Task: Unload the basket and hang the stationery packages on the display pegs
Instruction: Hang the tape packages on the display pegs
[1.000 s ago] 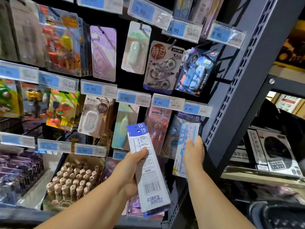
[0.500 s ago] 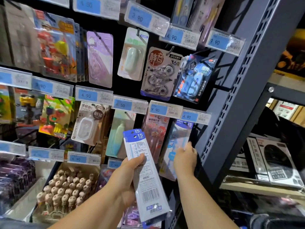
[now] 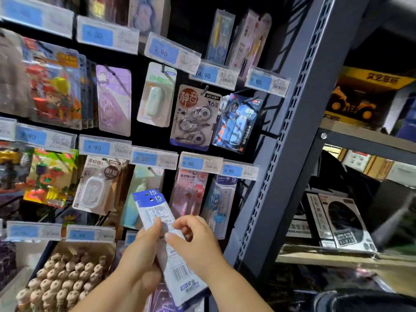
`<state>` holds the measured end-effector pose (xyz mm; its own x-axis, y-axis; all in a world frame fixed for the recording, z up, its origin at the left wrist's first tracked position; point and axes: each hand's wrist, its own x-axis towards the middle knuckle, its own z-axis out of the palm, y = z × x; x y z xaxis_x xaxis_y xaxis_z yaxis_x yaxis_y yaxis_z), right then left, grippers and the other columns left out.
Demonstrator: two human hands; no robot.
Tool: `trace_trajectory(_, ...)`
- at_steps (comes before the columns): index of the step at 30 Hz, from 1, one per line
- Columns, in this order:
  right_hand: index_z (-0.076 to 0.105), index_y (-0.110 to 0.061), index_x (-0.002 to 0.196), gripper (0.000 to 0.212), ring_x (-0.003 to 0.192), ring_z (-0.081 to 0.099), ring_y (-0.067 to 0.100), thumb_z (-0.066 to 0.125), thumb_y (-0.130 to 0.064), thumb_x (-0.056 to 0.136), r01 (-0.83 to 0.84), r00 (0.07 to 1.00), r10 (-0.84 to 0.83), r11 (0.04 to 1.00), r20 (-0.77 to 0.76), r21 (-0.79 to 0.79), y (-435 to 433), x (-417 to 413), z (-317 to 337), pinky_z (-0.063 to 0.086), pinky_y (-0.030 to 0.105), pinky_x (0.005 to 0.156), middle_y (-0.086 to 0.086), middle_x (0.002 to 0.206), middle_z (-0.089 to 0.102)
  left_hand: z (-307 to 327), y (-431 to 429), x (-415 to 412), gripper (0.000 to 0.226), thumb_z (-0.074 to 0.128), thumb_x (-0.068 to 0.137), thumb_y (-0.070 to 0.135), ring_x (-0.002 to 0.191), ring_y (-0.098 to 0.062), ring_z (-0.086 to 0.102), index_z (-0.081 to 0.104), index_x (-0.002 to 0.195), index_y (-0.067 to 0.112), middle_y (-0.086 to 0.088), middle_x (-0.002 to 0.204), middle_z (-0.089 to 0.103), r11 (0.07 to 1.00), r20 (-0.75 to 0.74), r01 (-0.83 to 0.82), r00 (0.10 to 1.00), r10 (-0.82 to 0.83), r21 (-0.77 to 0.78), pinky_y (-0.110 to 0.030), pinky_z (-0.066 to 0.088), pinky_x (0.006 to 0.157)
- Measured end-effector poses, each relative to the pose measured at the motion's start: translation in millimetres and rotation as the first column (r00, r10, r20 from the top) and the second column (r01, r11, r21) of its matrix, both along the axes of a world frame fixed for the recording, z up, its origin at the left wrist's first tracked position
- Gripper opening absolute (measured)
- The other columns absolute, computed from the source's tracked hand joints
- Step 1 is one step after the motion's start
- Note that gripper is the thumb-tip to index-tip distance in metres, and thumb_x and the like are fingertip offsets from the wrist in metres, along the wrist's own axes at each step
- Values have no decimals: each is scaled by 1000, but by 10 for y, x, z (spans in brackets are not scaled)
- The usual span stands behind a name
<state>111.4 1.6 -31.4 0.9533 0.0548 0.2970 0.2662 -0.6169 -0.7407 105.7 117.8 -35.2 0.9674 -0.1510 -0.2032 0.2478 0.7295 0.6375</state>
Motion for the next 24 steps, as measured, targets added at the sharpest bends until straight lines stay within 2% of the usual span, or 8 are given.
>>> trace_trajectory(3, 57, -37, 89, 20, 81, 49, -1, 74, -40, 78, -26, 1000, 27, 999, -15, 31, 13, -41, 32, 42, 11, 82, -14, 98, 49, 33, 0, -44, 58, 32, 101, 54, 92, -38, 66, 59, 116, 4, -29, 95, 71, 999, -68, 37, 997, -40, -35, -50, 52, 75)
trace_trajectory(6, 58, -35, 99, 32, 86, 47, -2, 75, -48, 74, -50, 996, 52, 998, -69, 32, 48, -83, 52, 42, 12, 87, -15, 104, 47, 108, 28, -96, 66, 24, 98, 62, 93, -37, 64, 60, 100, 7, -27, 80, 72, 989, -82, 42, 995, -54, -139, -54, 47, 81)
trace_trajectory(9, 58, -33, 105, 52, 90, 48, -2, 75, -59, 63, -57, 991, 62, 997, -117, 50, 78, -105, 68, 44, 17, 90, -15, 108, 46, 65, 82, -79, 60, 25, 100, 58, 81, -39, 71, 57, 114, 10, -27, 87, 72, 981, -61, 64, 995, -76, -183, -53, 51, 73)
trace_trajectory(13, 58, -31, 108, 56, 94, 51, 1, 82, -53, 62, -67, 986, 76, 996, -149, 62, 69, -104, 102, 47, 18, 86, -12, 111, 47, 85, 110, -105, 62, 31, 99, 57, 75, -38, 73, 58, 115, 4, -30, 97, 71, 981, -86, 115, 988, -130, -156, -49, 58, 51)
trace_trajectory(16, 59, -31, 106, 57, 94, 55, 4, 82, -52, 58, -66, 988, 70, 997, -137, 32, 86, -87, 97, 51, 23, 86, -8, 112, 51, 61, 142, -112, 64, 30, 99, 58, 87, -37, 72, 58, 124, 7, -28, 105, 70, 986, -87, 122, 987, -132, -113, -50, 60, 66)
trace_trajectory(19, 61, -31, 102, 64, 92, 59, 8, 72, -61, 46, -55, 990, 58, 998, -129, 30, 140, -70, 64, 53, 25, 84, -5, 110, 57, -26, 195, -84, 67, 29, 98, 61, 107, -41, 66, 52, 135, 10, -29, 116, 66, 989, -92, 123, 987, -131, -86, -53, 55, 84)
trace_trajectory(21, 63, -31, 99, 56, 91, 59, 9, 75, -56, 51, -71, 988, 79, 996, -135, 62, 155, -66, 54, 52, 24, 82, -4, 107, 61, -70, 230, -68, 67, 31, 98, 60, 102, -39, 68, 53, 132, 8, -29, 114, 67, 992, -93, 108, 989, -114, -66, -49, 59, 76)
trace_trajectory(24, 66, -31, 90, 17, 90, 62, 8, 77, -28, 77, -101, 984, 118, 987, -133, 127, 155, -75, 68, 49, 21, 81, -7, 97, 68, -119, 285, -69, 60, 35, 100, 56, 93, -37, 71, 55, 131, 9, -27, 110, 69, 998, -85, 65, 994, -64, 14, -45, 60, 68)
